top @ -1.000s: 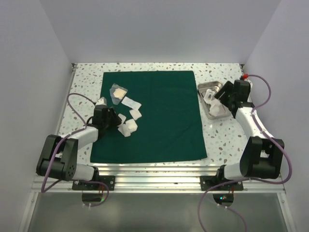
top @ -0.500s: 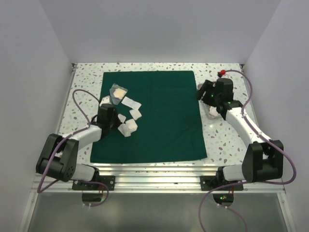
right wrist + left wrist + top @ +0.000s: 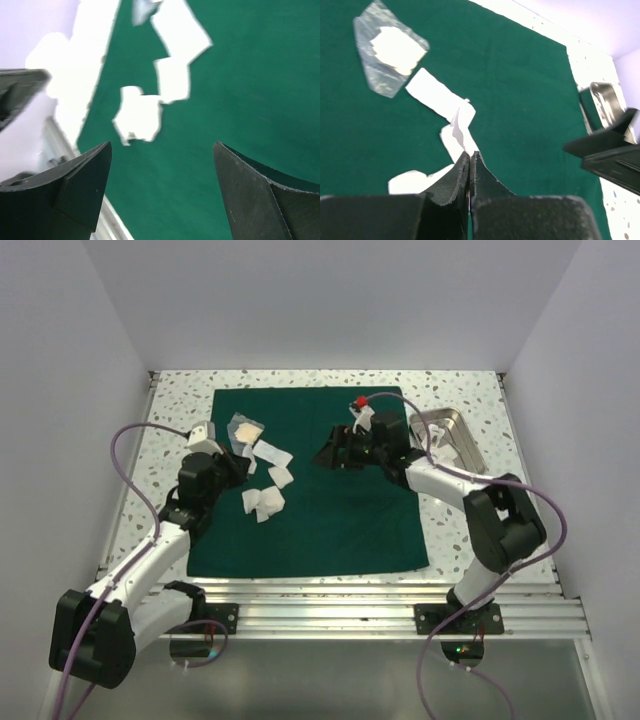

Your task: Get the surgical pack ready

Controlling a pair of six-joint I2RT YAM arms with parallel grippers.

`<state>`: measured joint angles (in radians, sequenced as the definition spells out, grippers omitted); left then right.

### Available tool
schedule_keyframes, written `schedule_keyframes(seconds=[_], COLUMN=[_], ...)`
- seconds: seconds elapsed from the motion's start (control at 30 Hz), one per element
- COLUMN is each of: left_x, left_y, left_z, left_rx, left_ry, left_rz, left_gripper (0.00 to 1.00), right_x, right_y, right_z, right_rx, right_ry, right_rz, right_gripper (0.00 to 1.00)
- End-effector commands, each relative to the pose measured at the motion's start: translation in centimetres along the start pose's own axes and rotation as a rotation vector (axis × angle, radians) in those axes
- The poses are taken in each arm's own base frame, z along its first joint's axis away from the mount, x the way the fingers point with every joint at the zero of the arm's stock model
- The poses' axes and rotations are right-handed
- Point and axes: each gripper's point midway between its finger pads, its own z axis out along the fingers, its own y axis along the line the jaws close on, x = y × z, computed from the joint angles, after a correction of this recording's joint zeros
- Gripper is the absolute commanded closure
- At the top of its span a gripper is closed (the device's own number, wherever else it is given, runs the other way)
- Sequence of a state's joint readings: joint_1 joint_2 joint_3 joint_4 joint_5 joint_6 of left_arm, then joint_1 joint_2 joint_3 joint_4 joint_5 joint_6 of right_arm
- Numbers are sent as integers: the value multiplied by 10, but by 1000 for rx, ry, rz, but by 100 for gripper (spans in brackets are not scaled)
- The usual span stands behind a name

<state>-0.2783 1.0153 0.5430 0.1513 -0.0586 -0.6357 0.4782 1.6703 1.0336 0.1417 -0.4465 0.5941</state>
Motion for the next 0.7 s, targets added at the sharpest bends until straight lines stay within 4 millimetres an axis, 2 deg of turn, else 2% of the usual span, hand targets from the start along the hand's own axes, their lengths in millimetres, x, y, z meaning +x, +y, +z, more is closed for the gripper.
schedule_keyframes(seconds=[0.0, 0.03, 0.07, 0.1, 0.17, 0.33, 0.6, 0.67], left_x=[-9, -11, -11, -9, -14, -15, -10, -7], left_y=[-30, -42, -47, -51, -63, -82, -96, -95], left_z=[-4, -6, -8, -11, -17, -23, -24, -23], left_rx=[142, 203, 231, 257, 326, 426, 501, 495], left_ry=[-17, -16, -17, -18, -42, -23, 7, 17], left_rz=[-9, -11, -27, -40, -59, -127, -186, -193], left_gripper=[100, 100, 100, 100, 100, 100, 100, 100], right_x=[-27, -25, -31, -29, -27, -24, -22, -25], right_y=[72, 78, 90, 98, 104, 126, 142, 146], right_z=[12, 14, 13, 13, 18, 26, 43, 42], right_rx=[-285, -316, -377, -422, -470, -517, -565, -591], right_ry=[-73, -70, -101, -95, -86, -86, -95, -106], right_rz=[-41, -2, -11, 1, 73, 117, 180, 202], right_gripper=[14, 14, 14, 13, 13, 11, 11, 16])
